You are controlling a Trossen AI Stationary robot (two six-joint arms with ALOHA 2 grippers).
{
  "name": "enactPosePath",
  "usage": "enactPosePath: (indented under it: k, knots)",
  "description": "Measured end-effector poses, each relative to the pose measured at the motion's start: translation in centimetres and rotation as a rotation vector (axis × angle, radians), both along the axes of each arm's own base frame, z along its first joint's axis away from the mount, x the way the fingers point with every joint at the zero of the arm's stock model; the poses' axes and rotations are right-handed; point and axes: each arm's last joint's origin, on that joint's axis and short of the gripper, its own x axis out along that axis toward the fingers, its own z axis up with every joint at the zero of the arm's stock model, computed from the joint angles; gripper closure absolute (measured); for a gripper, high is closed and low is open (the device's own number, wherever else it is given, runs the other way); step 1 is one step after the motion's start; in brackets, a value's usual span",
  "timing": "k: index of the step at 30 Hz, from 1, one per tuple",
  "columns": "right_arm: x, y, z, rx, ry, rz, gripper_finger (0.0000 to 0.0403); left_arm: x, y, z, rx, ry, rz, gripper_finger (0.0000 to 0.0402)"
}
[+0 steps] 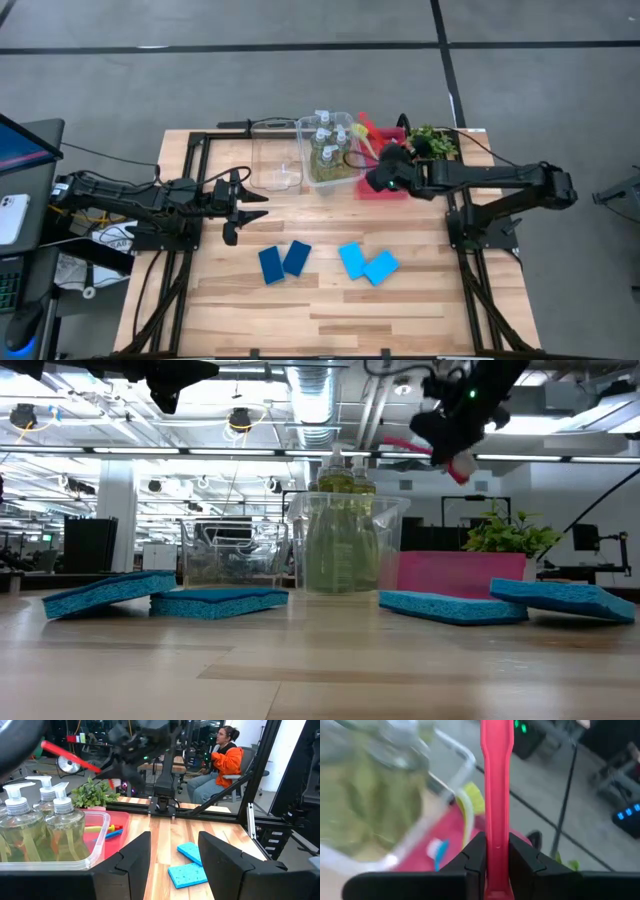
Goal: Pick & Place Kitchen Sink Supplies
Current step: Put the orange dish brush into the pink bin, then put the blue sponge into the left transparent bin
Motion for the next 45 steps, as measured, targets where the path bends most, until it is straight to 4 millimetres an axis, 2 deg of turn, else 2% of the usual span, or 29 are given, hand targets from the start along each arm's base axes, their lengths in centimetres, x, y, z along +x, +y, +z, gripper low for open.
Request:
enactPosePath:
  k: [6,13,22,30,36,41,45]
  knots:
    - [0.3,-2.3,-1.4,0.109,0.053,-0.037,0.0354,0.0,0.0,0.0,0.0,0.0,0.001,0.0234]
    - [0.9,-4.0,-3.6,0.174,0.179,-0.089,0.0345,0.0,0.0,0.0,0.0,0.0,0.001,0.0234]
    - [2.0,-4.5,-5.4,0.195,0.28,-0.091,0.0323,0.0,0.0,0.0,0.0,0.0,0.0,0.0234]
    - [1.9,-4.3,-5.4,0.189,0.299,-0.085,0.028,0.0,0.0,0.0,0.0,0.0,0.001,0.0234]
    - [1.3,-2.4,-3.9,0.065,0.236,-0.122,0.0269,0.0,0.0,0.0,-0.003,0.0,0.0,0.0234]
    - [0.7,1.1,-2.4,-0.085,0.157,-0.105,0.0273,0.2,0.0,-0.8,-0.002,0.027,0.001,0.0234]
    - [0.2,4.0,-1.9,-0.097,0.112,0.006,0.0277,0.8,-0.1,-1.8,0.005,0.075,0.0,0.0234]
